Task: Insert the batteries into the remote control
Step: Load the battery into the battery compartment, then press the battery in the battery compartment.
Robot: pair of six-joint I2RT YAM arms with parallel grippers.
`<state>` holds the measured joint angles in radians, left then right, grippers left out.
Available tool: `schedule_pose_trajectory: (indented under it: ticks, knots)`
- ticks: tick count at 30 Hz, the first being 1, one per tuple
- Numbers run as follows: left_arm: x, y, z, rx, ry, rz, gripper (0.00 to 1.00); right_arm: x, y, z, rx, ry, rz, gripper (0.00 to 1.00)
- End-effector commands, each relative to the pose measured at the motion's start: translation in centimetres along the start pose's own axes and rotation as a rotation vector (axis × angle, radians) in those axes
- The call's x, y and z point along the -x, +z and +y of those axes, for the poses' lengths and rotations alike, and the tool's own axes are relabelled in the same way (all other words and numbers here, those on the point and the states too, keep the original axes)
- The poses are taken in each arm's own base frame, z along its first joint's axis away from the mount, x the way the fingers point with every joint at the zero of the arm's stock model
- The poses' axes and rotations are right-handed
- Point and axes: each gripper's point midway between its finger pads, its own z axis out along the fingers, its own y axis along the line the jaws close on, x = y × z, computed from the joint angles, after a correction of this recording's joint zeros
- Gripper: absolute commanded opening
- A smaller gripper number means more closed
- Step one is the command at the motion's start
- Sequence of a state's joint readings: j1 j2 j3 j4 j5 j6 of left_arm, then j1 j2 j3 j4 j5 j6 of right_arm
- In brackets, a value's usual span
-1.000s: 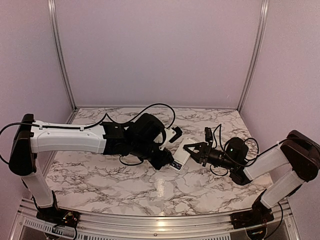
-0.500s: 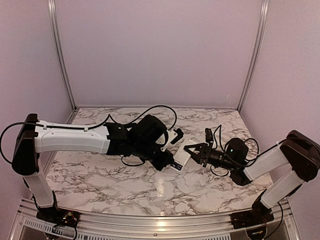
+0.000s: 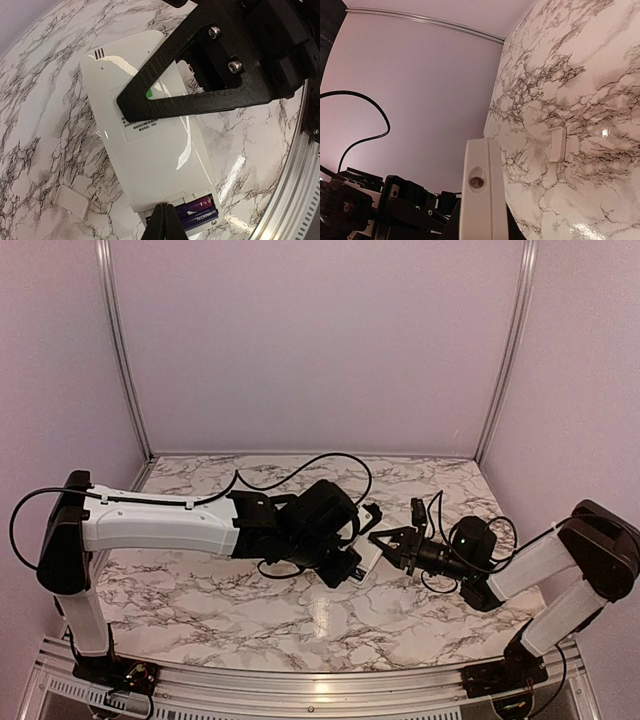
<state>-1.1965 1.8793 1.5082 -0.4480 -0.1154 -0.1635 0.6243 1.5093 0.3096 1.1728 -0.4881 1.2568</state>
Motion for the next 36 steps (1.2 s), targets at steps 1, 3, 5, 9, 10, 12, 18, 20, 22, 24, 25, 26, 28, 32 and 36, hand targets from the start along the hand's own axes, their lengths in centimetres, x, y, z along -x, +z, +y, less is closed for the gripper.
schedule_pose_trajectory:
  ticks: [1,3,5,9,10,12,18,20,22,24,25,26,28,32,36]
  knots:
    - [-5.2,1.8,1.0,0.093,0.084,0.176,0.02,1.5,-0.3,5.9,0.213,-0.067,-0.046,0.00]
    - [-5.1,1.4,1.3,0.113,0.085,0.171,0.06,1.5,-0.2,5.7,0.205,-0.067,-0.041,0.00]
    - [-4.1,0.6,1.6,0.121,0.078,0.133,0.14,1.4,-0.1,5.2,0.189,-0.072,-0.034,0.00]
    - [-1.4,-1.9,3.3,0.057,-0.036,0.012,0.38,0.7,-0.1,4.1,0.152,-0.092,-0.009,0.00]
    - [-0.7,-2.8,3.4,0.017,-0.067,-0.030,0.43,0.6,-0.1,3.9,0.148,-0.099,-0.002,0.00]
    - [1.0,-5.3,3.6,-0.056,-0.106,-0.140,0.55,0.3,-0.2,3.9,0.150,-0.117,0.012,0.00]
    - [1.7,-7.9,2.8,-0.260,-0.197,-0.298,0.99,0.0,0.0,5.3,0.202,-0.211,0.039,0.00]
    - [1.1,-7.2,2.3,-0.322,-0.232,-0.270,0.99,-0.1,0.1,6.1,0.229,-0.237,0.049,0.00]
    - [0.8,-6.6,1.2,-0.391,-0.223,-0.242,0.99,-0.2,0.2,6.8,0.252,-0.259,0.057,0.00]
    - [0.6,-5.9,0.4,-0.438,-0.218,-0.217,0.97,-0.4,0.4,7.4,0.268,-0.277,0.067,0.00]
    - [0.5,-5.4,0.2,-0.448,-0.220,-0.203,0.92,-0.5,0.6,7.7,0.274,-0.286,0.073,0.00]
    - [0.4,-5.0,0.2,-0.449,-0.226,-0.194,0.87,-0.6,0.7,7.9,0.276,-0.292,0.078,0.00]
    - [0.4,-4.5,0.1,-0.453,-0.237,-0.184,0.82,-0.8,1.0,8.2,0.273,-0.304,0.083,0.00]
    - [-0.2,-3.2,0.3,-0.427,-0.251,-0.140,0.72,-0.8,1.3,8.4,0.261,-0.315,0.083,0.00]
    - [-0.4,-2.5,0.4,-0.419,-0.261,-0.123,0.67,-0.8,1.6,8.5,0.253,-0.322,0.082,0.00]
